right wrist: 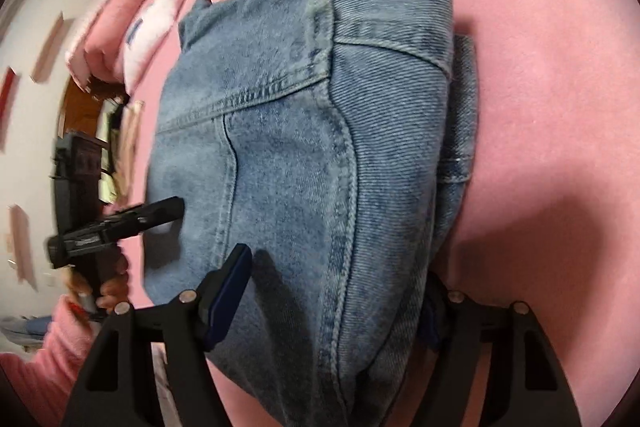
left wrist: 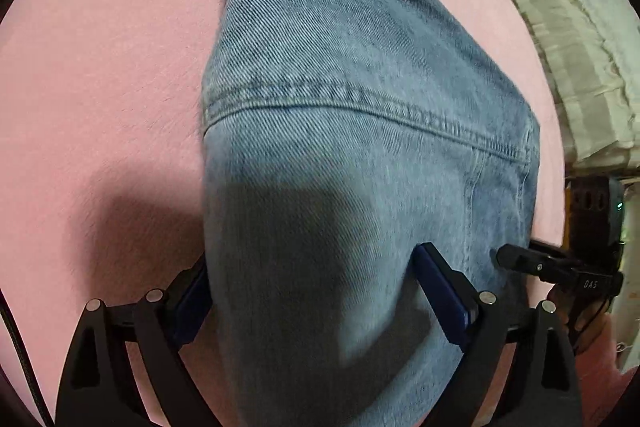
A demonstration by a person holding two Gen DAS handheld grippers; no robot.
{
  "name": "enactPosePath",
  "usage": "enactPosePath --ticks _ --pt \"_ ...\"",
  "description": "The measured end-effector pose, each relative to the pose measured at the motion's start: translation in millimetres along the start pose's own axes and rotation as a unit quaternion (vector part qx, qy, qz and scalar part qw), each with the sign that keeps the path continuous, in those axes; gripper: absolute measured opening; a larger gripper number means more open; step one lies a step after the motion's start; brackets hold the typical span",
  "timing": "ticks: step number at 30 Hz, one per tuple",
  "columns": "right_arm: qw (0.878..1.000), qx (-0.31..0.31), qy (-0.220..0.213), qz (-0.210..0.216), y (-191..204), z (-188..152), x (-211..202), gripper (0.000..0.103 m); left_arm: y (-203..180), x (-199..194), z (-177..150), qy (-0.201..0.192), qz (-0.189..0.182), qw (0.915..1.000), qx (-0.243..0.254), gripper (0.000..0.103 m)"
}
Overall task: Fold large clothes
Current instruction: 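Grasp the bundle edge with the left gripper while the right gripper grasps the other side, then lift the folded denim jacket with both grippers and carry it toward the pillows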
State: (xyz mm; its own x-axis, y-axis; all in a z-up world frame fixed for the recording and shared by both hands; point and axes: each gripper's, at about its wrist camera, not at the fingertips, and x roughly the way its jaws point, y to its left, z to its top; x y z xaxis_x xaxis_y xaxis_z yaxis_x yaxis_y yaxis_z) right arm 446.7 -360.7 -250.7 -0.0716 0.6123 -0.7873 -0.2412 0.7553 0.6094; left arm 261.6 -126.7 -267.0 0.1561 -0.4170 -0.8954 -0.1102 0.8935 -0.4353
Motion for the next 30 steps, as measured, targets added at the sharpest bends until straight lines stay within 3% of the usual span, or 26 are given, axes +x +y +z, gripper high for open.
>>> enactPosePath --ticks 2,5,6,9,14,18,23,30 --pt "0.999 0.017 -0.004 0.031 -8.9 0.6 -0.4 0.066 8.5 1.5 -0.3 -0.005 -0.017 0.9998 -0.009 0.093" --pt "0.994 0.061 -0.01 0.086 -29.8 1.7 1.1 0.048 20.5 2.4 3.5 -0.008 -0.03 0.9993 -0.022 0.094" --pt "0.99 0.086 -0.011 0.11 -39.0 2.5 3.8 0.038 22.7 4.5 4.6 -0.008 -0.03 0.9992 -0.024 0.094" --pt "0.977 0.133 -0.009 0.166 -54.9 2.3 13.4 0.029 24.5 2.3 -1.0 -0.011 -0.017 0.9994 -0.028 0.093" --pt "0.971 0.145 -0.018 0.188 -54.1 -4.1 14.6 0.02 6.6 4.1 -11.8 -0.033 0.017 0.9987 -0.035 0.089" --pt "0.971 0.14 -0.026 0.191 -52.3 -9.1 8.8 0.018 -0.7 -11.9 -20.7 -0.054 0.047 0.9965 -0.043 0.069" --pt "0.973 0.113 -0.043 0.195 -32.3 -15.9 -4.0 0.018 -5.5 -35.3 -37.1 -0.073 0.06 0.9951 -0.027 0.055" --pt "0.99 0.051 -0.055 0.116 27.8 -44.5 -28.4 0.017 0.1 -76.8 -91.3 -0.088 0.034 0.9953 -0.021 0.044"
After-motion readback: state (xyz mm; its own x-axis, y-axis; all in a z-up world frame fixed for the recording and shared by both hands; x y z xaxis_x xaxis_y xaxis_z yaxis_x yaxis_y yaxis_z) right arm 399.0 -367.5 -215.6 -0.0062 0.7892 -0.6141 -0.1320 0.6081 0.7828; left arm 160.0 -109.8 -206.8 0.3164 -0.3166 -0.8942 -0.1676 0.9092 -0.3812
